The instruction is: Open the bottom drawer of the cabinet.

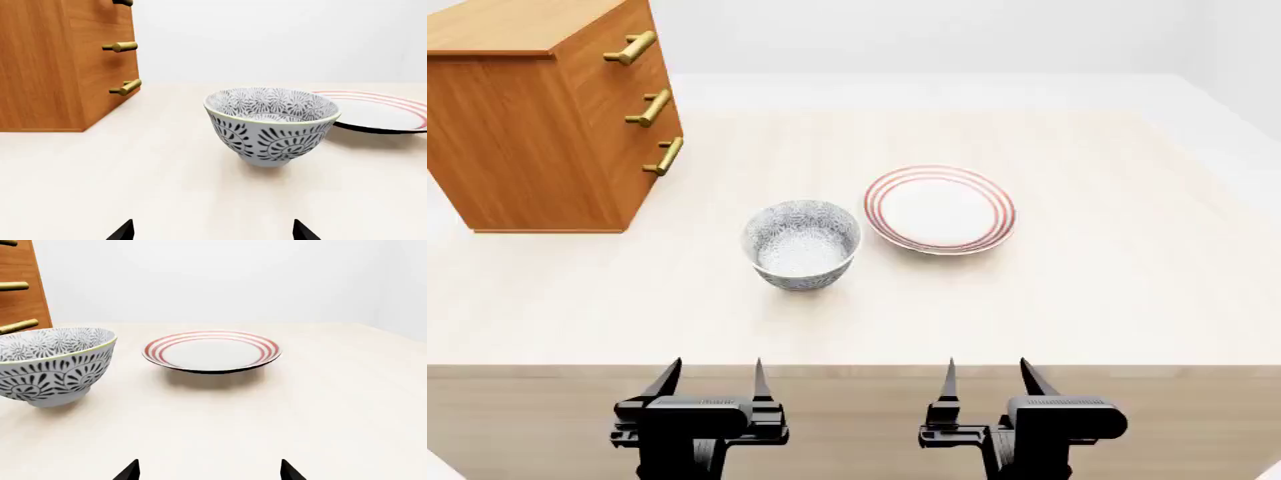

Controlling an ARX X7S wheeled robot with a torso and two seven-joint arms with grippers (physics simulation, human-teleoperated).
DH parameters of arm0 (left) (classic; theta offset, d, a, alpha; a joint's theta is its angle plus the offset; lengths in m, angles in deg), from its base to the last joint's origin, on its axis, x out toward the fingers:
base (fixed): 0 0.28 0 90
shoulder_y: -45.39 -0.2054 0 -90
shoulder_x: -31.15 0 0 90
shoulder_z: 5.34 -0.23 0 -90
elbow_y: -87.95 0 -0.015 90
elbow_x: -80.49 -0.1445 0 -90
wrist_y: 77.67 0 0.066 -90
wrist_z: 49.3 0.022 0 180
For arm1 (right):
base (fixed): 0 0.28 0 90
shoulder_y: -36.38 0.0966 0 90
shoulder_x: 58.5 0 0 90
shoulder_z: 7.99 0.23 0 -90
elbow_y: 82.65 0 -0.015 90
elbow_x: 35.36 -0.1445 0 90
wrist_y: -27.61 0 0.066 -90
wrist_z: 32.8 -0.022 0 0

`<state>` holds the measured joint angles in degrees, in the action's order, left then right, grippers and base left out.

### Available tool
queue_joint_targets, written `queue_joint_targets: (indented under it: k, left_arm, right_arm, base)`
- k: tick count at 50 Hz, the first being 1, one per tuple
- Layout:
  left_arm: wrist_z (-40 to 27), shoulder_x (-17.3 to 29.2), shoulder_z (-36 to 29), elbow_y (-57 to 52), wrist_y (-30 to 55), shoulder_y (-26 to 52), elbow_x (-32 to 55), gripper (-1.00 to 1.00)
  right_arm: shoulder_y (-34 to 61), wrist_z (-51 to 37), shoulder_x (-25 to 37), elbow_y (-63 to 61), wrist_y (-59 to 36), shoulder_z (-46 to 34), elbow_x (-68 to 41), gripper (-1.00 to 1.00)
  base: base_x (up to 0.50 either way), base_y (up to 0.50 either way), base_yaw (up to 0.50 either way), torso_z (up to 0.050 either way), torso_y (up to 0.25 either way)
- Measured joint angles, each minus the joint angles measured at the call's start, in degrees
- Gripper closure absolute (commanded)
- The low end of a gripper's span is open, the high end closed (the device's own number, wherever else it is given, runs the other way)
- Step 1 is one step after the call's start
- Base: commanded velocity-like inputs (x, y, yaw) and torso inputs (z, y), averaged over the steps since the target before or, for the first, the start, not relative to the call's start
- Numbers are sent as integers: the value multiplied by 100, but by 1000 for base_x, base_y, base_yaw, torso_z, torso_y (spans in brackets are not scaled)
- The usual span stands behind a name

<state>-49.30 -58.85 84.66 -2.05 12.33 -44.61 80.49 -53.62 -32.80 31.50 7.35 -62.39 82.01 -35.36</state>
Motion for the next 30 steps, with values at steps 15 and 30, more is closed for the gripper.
queue_joint_targets:
  k: [15, 30]
  left_arm:
    - [-157, 165, -232, 13, -13, -5, 168, -100]
    - [-332, 353, -402, 87, -31, 27, 300, -100]
  right_arm:
    - [22, -244, 181, 122, 93, -219, -186, -100]
    - [66, -456, 303, 250, 119, -460, -306, -100]
  base:
    - [0, 83, 0, 0, 0]
    - [0, 367, 0, 0, 0]
